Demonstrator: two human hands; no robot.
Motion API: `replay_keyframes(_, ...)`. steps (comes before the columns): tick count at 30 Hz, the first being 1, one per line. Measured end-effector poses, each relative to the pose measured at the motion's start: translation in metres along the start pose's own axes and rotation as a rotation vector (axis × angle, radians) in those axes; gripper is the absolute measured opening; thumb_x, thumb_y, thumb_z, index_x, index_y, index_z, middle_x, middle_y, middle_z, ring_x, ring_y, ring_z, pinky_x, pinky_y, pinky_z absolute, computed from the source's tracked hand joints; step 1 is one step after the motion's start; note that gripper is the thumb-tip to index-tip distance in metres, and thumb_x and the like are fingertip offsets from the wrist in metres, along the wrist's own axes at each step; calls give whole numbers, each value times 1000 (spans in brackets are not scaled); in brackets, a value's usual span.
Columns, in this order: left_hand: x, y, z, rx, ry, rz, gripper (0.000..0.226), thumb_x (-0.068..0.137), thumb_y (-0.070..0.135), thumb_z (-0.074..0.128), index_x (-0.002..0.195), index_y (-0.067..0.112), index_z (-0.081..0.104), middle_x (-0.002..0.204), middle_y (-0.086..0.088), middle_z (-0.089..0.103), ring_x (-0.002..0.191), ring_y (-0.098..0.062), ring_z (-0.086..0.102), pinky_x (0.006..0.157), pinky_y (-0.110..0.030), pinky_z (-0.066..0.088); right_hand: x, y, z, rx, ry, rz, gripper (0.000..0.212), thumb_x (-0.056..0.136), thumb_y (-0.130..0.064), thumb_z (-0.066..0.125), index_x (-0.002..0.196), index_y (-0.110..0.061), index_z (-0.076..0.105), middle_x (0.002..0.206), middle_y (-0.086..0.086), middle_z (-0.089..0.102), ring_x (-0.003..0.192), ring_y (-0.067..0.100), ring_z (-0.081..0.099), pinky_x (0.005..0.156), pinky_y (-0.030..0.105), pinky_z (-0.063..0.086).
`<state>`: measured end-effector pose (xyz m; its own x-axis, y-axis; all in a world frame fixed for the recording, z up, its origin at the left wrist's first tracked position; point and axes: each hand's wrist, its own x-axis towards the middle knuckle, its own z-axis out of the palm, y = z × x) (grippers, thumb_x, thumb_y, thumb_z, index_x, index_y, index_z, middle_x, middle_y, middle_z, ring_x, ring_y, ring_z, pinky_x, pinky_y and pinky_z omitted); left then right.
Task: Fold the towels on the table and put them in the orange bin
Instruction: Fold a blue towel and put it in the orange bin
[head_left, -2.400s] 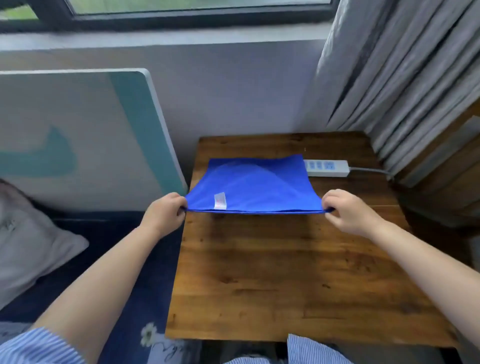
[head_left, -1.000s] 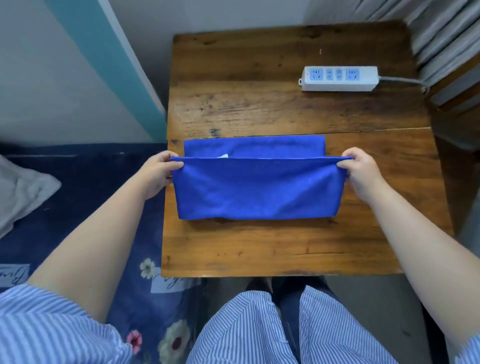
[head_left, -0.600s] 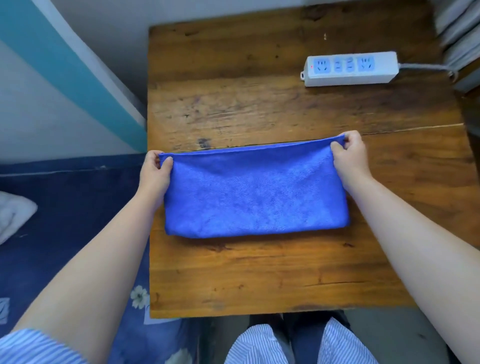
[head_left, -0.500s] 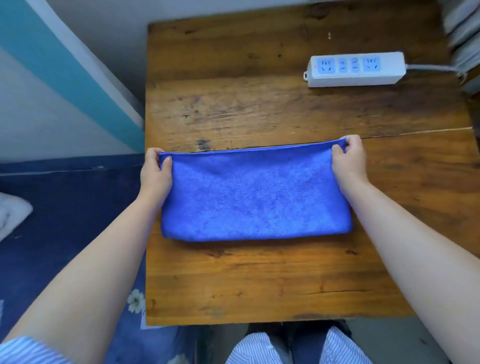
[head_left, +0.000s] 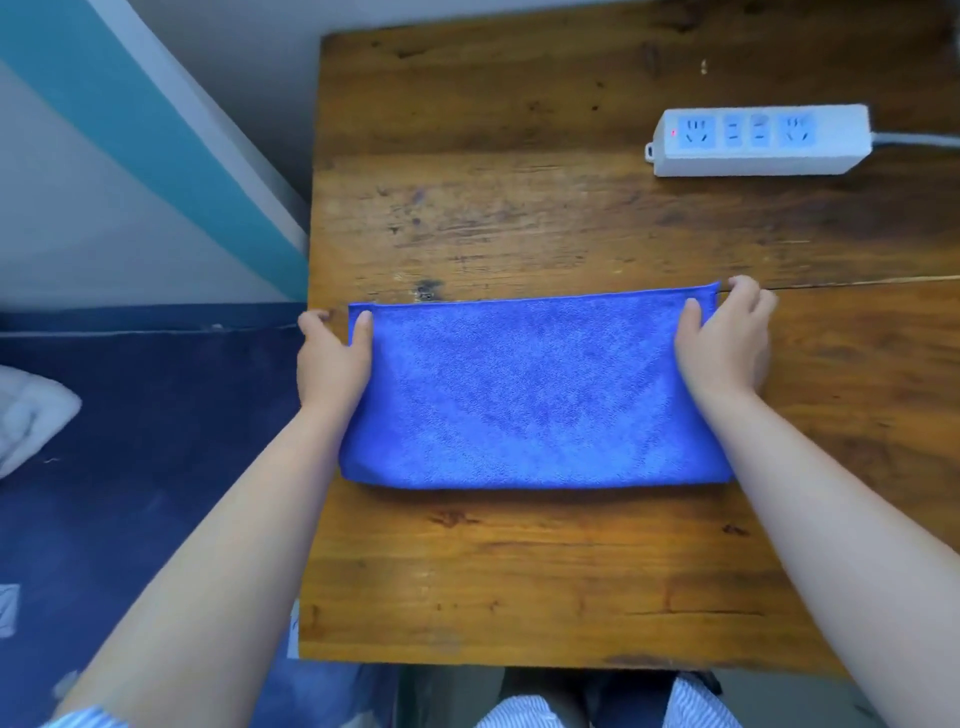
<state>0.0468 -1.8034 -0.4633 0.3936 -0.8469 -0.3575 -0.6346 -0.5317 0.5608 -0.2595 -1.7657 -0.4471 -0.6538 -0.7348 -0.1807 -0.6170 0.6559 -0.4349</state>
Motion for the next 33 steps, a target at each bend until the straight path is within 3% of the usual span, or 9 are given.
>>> replay_keyframes(4, -40, -35, -18, -4, -103, -21, 45, 92, 37, 47, 126, 9, 40, 72, 7, 50, 79, -17, 52, 67, -29, 33, -52, 5, 1, -118, -28, -278, 51, 85, -14, 55, 132, 2, 40, 144, 22, 32, 129, 39, 36, 103, 47, 28)
replay_keyframes(7, -68, -51, -18, -22, -106, -7, 32, 94, 30, 45, 117, 8, 48, 71, 3, 51, 69, -14, 49, 62, -29, 32, -102, -1, 17, -217, -178, -562, 50, 82, -13, 61, 128, 0, 48, 143, 24, 36, 133, 42, 33, 108, 58, 21)
replay_keyframes(12, -81, -55, -11, 52, -19, 17, 36, 97, 24, 37, 62, 16, 34, 61, 1, 40, 70, -27, 41, 55, -32, 24, -130, -5, 51, -385, -422, -666, 56, 94, -37, 38, 145, -22, 21, 157, 5, 1, 144, 25, -3, 111, 52, -10)
replay_keyframes(16, -75, -58, -10, 210, 17, 0, 29, 97, 29, 37, 95, 5, 51, 86, -16, 60, 84, -37, 54, 64, -34, 36, -125, 1, 61, -446, -407, -679, 57, 93, -45, 33, 145, -30, 14, 157, 0, -3, 144, 21, -5, 107, 46, -17)
replay_keyframes(21, -81, -61, -12, 391, 71, 48, 31, 95, 23, 43, 119, 3, 47, 107, -21, 62, 99, -39, 55, 80, -44, 43, -128, 1, 59, -451, -401, -668, 56, 94, -44, 32, 145, -32, 12, 156, 1, -4, 144, 21, -6, 107, 44, -18)
replay_keyframes(26, -84, -28, 7, 350, 247, 534, 36, 76, -2, 62, 111, -9, 58, 108, -27, 63, 101, -44, 60, 83, -49, 49, -127, -10, 56, -403, -363, -718, 57, 95, -36, 36, 145, -23, 13, 156, 5, -1, 144, 24, -1, 112, 48, -10)
replay_keyframes(28, -89, -11, 28, 406, 87, 603, 43, 83, 8, 57, 124, -4, 51, 130, -24, 52, 124, -40, 48, 98, -47, 41, -128, -11, 56, -398, -378, -713, 57, 94, -33, 39, 145, -20, 17, 155, 7, 4, 144, 27, 3, 114, 51, -5)
replay_keyframes(30, -93, -11, 48, 502, -93, 503, 52, 95, 27, 40, 143, 10, 27, 153, -9, 21, 144, -25, 14, 114, -40, 14, -129, -5, 56, -408, -394, -684, 55, 94, -34, 41, 144, -20, 22, 155, 8, 10, 143, 29, 8, 113, 54, -1)
replay_keyframes(33, -93, -26, 60, 551, -117, 461, 56, 96, 37, 34, 146, 20, 17, 157, -1, 7, 145, -19, 1, 115, -38, -1, -119, 19, 45, -429, -351, -605, 54, 91, -37, 38, 141, -21, 30, 153, 7, 20, 142, 29, 17, 114, 51, 4)
